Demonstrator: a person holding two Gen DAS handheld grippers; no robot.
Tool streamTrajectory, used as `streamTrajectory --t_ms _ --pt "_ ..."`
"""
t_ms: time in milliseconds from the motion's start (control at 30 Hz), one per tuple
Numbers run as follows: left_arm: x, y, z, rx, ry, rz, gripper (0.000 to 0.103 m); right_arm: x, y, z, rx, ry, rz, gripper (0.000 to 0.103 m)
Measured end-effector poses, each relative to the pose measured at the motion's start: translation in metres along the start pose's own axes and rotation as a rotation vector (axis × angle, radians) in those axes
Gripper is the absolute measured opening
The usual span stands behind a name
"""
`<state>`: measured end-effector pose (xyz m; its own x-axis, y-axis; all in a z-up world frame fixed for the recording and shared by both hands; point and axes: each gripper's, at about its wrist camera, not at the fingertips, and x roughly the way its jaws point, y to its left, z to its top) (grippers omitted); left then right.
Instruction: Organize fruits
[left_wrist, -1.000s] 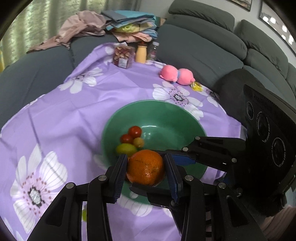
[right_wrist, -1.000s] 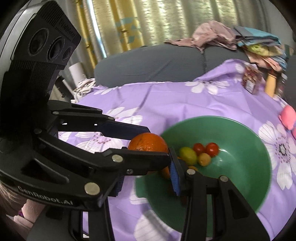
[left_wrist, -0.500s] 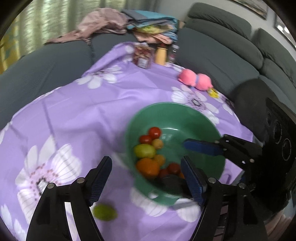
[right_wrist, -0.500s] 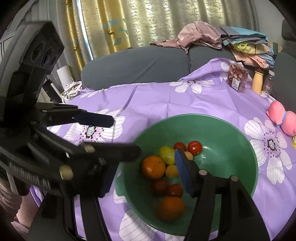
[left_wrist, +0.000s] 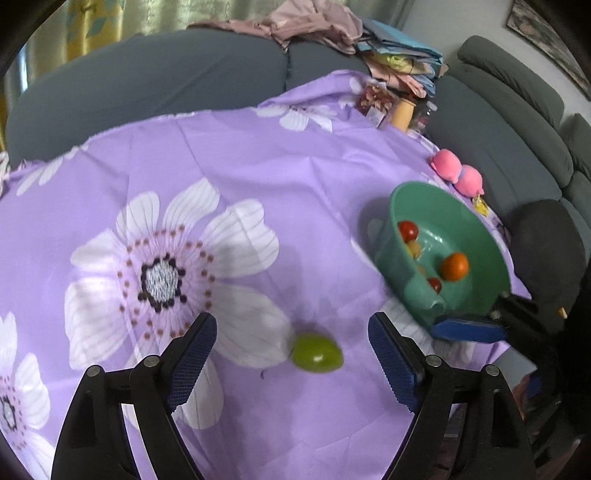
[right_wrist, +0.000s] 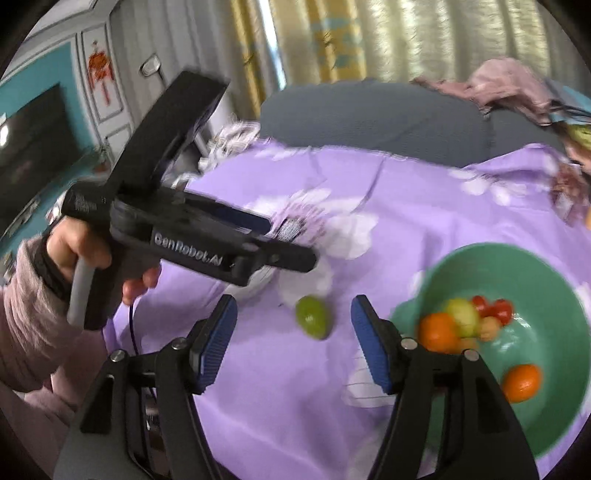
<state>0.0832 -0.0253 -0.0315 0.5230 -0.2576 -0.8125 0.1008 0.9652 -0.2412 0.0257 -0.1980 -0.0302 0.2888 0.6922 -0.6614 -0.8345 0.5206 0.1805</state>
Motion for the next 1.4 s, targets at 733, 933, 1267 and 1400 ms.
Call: streamTrajectory --t_ms 733,933,1267,1400 --pt "0.055 0.02 -0.017 0.012 0.138 -0.172 0.072 0.1 0.008 0.003 -0.06 0.297 -0.159 0.053" --pt "0.057 0.019 -0.022 -0.003 0.14 -0.234 0.055 0.095 0.007 0.0 -0.062 0.287 -0.157 0.036" --pt "0.04 0.01 -0.026 0.017 0.103 -0.249 0.043 0.088 0.014 0.004 -0.089 0.233 -0.184 0.035" --pt "0.013 0.001 -0.019 0.049 0.034 -0.221 0.041 0.067 0.023 0.015 -0.119 0.153 -0.206 0.035"
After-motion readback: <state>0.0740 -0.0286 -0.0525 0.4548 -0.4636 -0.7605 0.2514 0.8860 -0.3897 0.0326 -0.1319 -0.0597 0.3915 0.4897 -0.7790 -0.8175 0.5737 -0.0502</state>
